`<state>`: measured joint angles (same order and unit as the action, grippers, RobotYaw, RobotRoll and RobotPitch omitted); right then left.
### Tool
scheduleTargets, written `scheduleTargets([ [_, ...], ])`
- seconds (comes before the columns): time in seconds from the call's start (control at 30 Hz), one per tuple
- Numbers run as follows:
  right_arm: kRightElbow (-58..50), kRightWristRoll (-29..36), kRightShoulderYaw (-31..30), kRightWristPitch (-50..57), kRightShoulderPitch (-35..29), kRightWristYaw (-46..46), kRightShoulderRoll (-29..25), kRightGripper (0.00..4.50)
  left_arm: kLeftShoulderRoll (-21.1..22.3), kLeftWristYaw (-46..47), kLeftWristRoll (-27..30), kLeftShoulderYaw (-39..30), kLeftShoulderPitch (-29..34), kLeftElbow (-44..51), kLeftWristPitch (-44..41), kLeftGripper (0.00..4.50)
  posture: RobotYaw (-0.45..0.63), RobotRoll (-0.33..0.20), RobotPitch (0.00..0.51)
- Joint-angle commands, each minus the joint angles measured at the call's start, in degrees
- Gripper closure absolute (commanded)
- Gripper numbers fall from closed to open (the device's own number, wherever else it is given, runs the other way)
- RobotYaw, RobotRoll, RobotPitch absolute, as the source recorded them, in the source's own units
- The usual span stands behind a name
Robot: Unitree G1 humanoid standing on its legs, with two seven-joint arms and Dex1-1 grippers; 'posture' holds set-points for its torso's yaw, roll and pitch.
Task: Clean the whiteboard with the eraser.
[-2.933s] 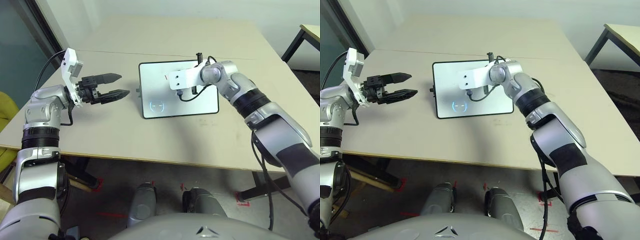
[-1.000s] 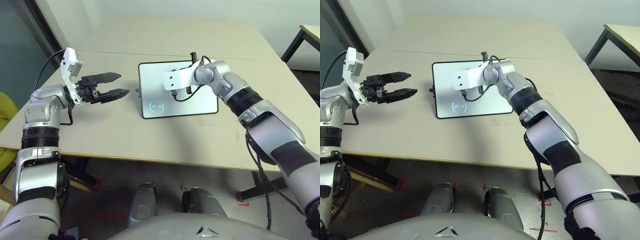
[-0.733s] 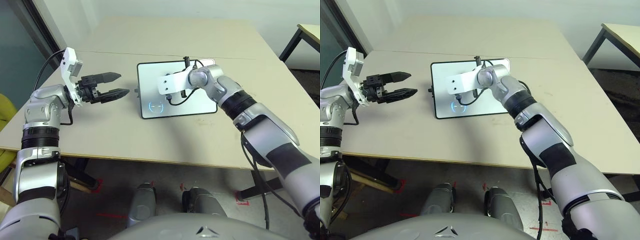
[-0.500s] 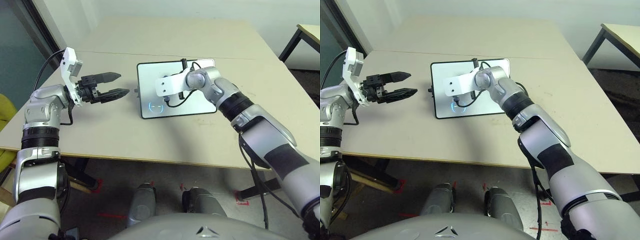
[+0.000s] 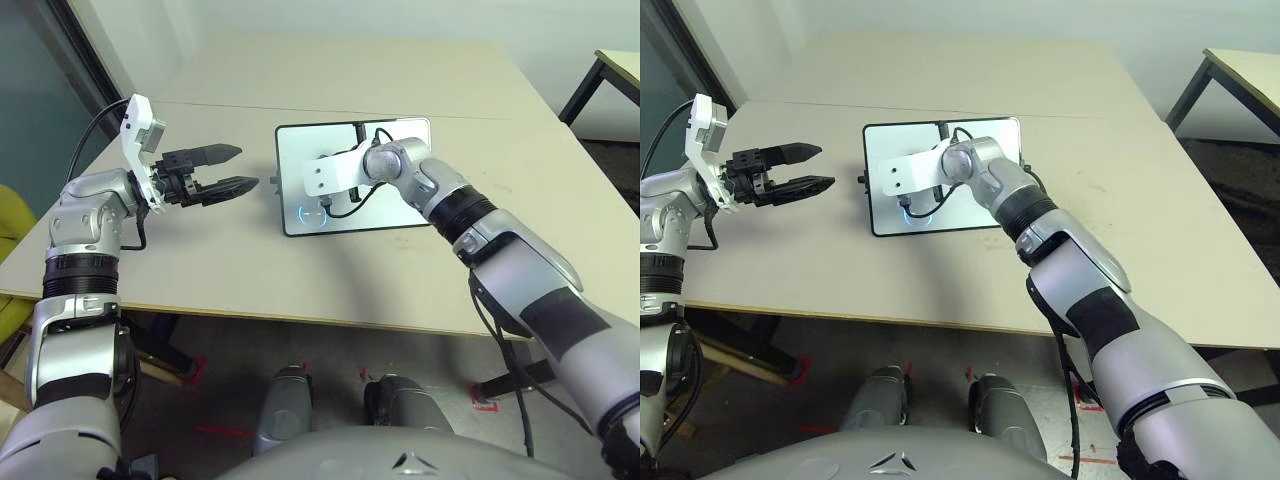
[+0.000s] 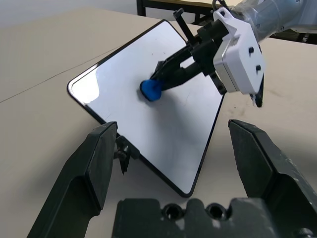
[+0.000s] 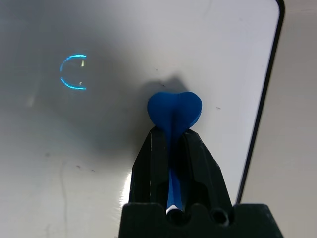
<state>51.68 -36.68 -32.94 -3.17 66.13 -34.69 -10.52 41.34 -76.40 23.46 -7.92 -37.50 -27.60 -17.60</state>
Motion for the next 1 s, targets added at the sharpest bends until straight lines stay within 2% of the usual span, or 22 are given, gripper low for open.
scheduleTargets([
  [0.03,2.14,0.3,1.23,1.2,0.64,0.69,-2.07,4.41,-0.36,-0.09,0.26,0.17,-0.01,0.4,0.24,0.0,0.33,0.0,0.0],
  [0.2,1.09,1.43,2.62,1.38,0.85,0.94,-4.58,4.41,-0.49,-0.09,0.24,0.21,-0.04,0.4,0.3,0.0,0.32,0.0,0.0],
  [0.3,-4.19,4.44,6.12,2.95,0.08,-1.01,-7.26,4.41,-0.3,0.0,0.37,0.01,0.41,0.89,0.14,0.0,0.33,0.0,0.0],
  [0.37,-9.84,8.93,10.58,6.53,-1.41,-3.97,-9.3,4.41,0.04,0.0,0.43,-0.28,0.88,1.07,0.13,0.0,0.33,0.0,0.0],
  [0.47,-20.53,17.09,19.74,17.59,-4.93,-8.07,-12.2,4.41,0.49,0.01,0.55,-0.59,1.55,1.6,-0.06,0.0,0.34,0.0,0.0],
  [0.63,-33.3,25.24,32.81,42.32,-10.52,-8.83,-17.35,4.41,0.79,-0.07,0.61,-0.87,1.92,1.71,-0.24,0.0,0.32,0.0,0.0],
  [0.73,-35.96,27.06,38.37,52.56,-14.36,-4.9,-19.98,4.41,0.14,0.02,0.38,-0.37,1.34,1.22,-0.11,0.0,0.3,0.0,0.0],
  [0.83,-37.37,27.13,40.64,61.25,-18.38,-0.43,-20.84,4.41,-0.72,-0.01,0.36,0.16,1.01,1.19,-0.17,0.0,0.28,0.0,0.0],
  [1.0,-34.99,31.76,46.97,70.25,-22.27,4.79,-17.18,4.41,-1.19,-0.39,0.05,0.54,0.39,0.35,0.1,0.0,0.28,0.0,0.0],
])
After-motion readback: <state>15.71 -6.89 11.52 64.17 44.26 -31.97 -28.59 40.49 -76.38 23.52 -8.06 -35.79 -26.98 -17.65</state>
